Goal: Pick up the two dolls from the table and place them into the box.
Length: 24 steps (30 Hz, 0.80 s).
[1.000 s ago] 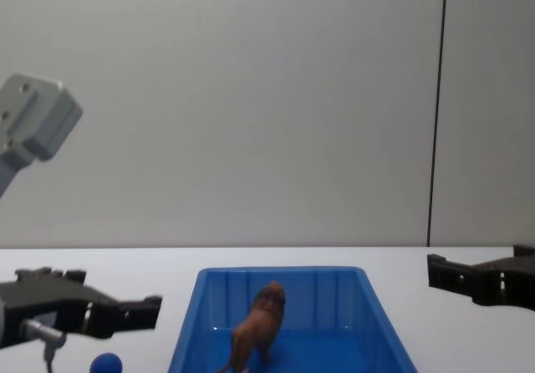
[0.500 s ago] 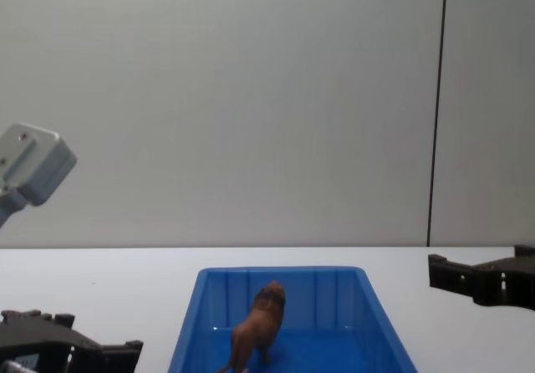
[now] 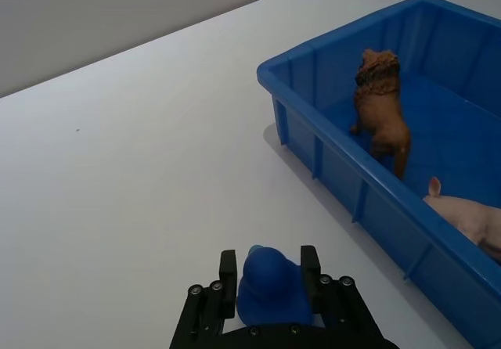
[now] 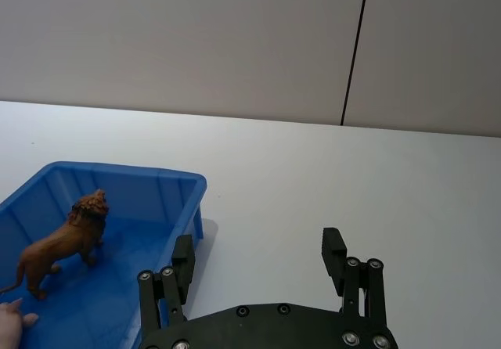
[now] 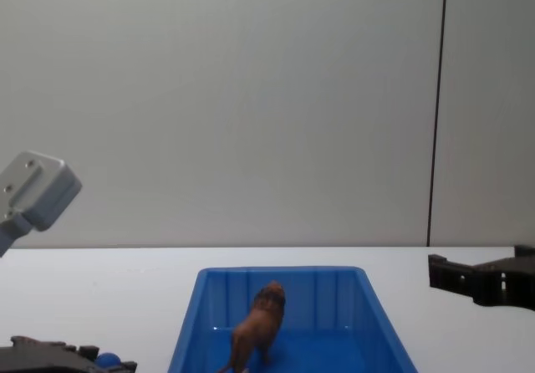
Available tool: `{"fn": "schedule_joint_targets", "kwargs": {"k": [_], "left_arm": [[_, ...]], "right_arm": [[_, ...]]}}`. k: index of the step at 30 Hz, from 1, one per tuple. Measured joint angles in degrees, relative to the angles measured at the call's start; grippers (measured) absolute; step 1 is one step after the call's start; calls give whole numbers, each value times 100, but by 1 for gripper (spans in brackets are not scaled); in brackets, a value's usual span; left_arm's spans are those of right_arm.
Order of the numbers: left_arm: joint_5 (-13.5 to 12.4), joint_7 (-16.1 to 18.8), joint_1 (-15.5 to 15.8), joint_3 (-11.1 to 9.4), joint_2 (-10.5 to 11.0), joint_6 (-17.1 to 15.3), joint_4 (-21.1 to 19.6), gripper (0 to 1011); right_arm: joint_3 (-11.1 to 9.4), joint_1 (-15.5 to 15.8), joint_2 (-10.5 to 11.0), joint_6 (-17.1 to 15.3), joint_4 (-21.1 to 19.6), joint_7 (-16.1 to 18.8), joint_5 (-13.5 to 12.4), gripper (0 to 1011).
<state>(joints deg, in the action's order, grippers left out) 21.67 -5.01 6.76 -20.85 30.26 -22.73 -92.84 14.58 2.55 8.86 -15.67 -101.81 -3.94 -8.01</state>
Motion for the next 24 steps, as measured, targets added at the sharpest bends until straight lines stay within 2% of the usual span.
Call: {"fn": "schedule_joint_targets", "kwargs": {"k": [1, 4, 5, 7, 12, 24], "left_arm": [[0, -11, 3, 0, -3, 0, 10, 528], [-3, -39, 9, -1, -15, 7, 38, 427], [-6, -41, 10, -1, -17, 10, 41, 360], [-30, -41, 12, -1, -21, 32, 43, 288], [-97, 7, 12, 17, -18, 97, 2, 258], [-361, 212, 53, 160, 78, 342, -431, 179]], "right_arm": [[0, 0, 0, 0, 0, 0, 0, 1001], [0, 0, 0, 0, 0, 0, 0, 1001], [0, 0, 0, 0, 0, 0, 0, 1001], [0, 0, 0, 0, 0, 0, 0, 1001], [0, 0, 0, 0, 0, 0, 0, 1001], [0, 0, 0, 0, 0, 0, 0, 1001]]}}
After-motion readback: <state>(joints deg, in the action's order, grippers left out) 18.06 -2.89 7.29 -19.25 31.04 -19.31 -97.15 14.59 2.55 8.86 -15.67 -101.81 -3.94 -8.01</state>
